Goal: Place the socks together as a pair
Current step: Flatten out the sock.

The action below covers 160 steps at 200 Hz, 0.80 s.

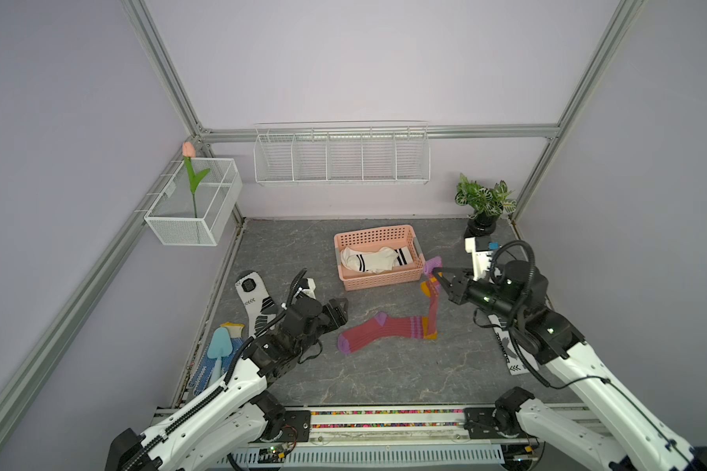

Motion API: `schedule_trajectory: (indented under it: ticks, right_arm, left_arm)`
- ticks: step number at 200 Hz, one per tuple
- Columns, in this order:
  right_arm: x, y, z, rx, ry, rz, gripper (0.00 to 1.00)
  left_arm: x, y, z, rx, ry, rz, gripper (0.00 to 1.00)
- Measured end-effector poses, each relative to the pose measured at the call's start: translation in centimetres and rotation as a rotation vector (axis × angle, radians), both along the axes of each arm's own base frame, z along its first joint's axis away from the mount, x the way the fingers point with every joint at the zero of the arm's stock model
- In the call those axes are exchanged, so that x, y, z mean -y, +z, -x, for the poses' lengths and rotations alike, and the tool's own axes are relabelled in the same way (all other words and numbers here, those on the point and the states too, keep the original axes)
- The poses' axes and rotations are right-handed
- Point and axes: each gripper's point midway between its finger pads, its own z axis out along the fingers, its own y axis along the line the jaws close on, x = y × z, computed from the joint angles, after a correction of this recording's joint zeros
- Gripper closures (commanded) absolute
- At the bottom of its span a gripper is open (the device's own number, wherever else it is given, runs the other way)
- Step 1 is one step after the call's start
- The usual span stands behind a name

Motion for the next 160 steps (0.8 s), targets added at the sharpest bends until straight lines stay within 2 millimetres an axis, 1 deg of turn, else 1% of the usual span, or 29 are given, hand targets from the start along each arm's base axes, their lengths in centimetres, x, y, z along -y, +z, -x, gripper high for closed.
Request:
schedule_trajectory:
  ticks: [8,22,45,56,64,78,90,101,111,113,120,130,138,146,160]
  right_arm:
    - [-2.1,-0.9,0.1,-0.011,0.033,0.023,0.93]
    - [-5.6,-1.9,0.2,-0.014,0.078,0.045,0.93]
    - [-10.7,-2.5,0.7,0.012,0.131,0.03,0.92]
    - [-12.5,-2.4,0.9,0.021,0.144,0.01,0.91]
    - [-13.5,-2.1,1.0,0.029,0.146,-0.01,0.9]
    - [-14.1,-1.7,0.9,0.036,0.128,-0.047,0.88]
    - [-13.7,-1.5,0.5,0.043,0.088,-0.078,0.85]
    - [-12.6,-2.2,0.2,0.036,0.042,-0.087,0.8]
    - [-11.3,-3.4,0.1,0.024,-0.001,-0.08,0.7]
    - [-11.1,-3.7,0.2,0.023,-0.003,-0.075,0.67]
    - [-10.0,-5.1,0.2,0.002,-0.034,-0.064,0.59]
    - [-8.3,-7.5,0.2,-0.027,-0.079,-0.035,0.56]
    - [-7.0,-9.4,0.2,-0.05,-0.108,-0.009,0.52]
    - [-5.4,-11.7,0.3,-0.078,-0.142,0.028,0.46]
    - [-2.2,-15.6,0.8,-0.135,-0.206,0.099,0.45]
  left_arm:
    - [-0.6,0.1,0.0,0.004,0.026,-0.008,0.19]
    - [-1.9,0.3,-0.1,0.013,0.075,-0.02,0.19]
    - [-3.9,0.9,0.0,0.035,0.148,-0.029,0.19]
    - [-4.8,1.0,0.0,0.038,0.181,-0.035,0.19]
    - [-5.4,1.0,0.0,0.039,0.203,-0.038,0.19]
    - [-6.3,1.0,0.1,0.036,0.232,-0.045,0.19]
    - [-6.6,0.9,0.2,0.033,0.243,-0.048,0.19]
    - [-6.6,0.8,0.3,0.029,0.243,-0.051,0.19]
    - [-6.6,0.6,0.3,0.025,0.242,-0.053,0.2]
    - [-6.6,0.6,0.3,0.024,0.242,-0.054,0.2]
    - [-6.6,0.2,0.3,0.016,0.239,-0.06,0.2]
    - [-6.4,-0.4,0.3,0.0,0.232,-0.067,0.21]
    - [-6.2,-0.8,0.2,-0.011,0.226,-0.071,0.21]
    - [-5.9,-1.2,0.1,-0.024,0.217,-0.075,0.21]
    - [-5.5,-2.1,0.1,-0.049,0.201,-0.079,0.22]
